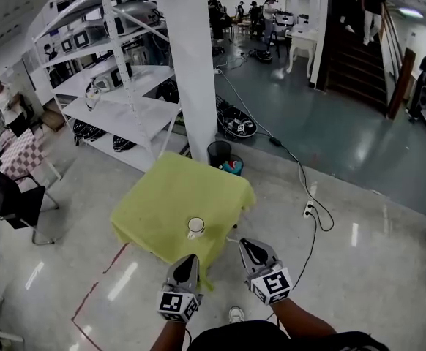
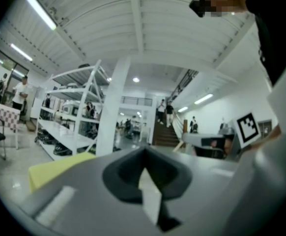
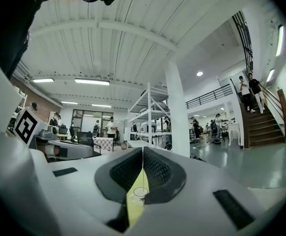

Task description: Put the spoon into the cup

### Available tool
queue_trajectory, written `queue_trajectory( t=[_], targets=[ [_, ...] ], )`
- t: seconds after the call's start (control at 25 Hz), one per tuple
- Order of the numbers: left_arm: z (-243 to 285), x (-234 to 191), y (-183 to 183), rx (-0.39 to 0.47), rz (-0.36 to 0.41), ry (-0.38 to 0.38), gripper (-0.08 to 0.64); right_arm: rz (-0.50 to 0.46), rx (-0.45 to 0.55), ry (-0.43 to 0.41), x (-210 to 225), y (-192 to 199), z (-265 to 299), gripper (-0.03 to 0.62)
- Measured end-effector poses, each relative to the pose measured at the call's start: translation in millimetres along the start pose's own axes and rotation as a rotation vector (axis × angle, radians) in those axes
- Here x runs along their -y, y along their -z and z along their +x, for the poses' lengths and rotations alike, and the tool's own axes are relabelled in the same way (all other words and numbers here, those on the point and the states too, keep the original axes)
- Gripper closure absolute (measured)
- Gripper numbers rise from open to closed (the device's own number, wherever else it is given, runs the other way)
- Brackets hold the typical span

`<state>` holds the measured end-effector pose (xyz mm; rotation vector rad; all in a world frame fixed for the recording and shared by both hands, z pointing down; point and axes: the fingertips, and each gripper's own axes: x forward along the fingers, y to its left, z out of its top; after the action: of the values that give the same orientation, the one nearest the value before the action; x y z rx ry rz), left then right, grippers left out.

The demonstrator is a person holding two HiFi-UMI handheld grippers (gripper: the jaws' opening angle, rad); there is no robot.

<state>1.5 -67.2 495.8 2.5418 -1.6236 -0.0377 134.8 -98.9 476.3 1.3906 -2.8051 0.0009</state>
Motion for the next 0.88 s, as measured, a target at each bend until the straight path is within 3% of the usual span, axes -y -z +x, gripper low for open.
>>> queue_trajectory(
  t=[0.6, 0.88],
  targets=[
    [27, -25, -5, -0.020, 0.019, -0.086, 0.554, 0.029, -0.022, -0.144, -7, 5, 40, 0.581],
    [32, -51, -7, -0.011, 0.033, -0.087, 0.554, 0.035, -0.059, -0.145, -16, 19, 70, 0.581]
  ],
)
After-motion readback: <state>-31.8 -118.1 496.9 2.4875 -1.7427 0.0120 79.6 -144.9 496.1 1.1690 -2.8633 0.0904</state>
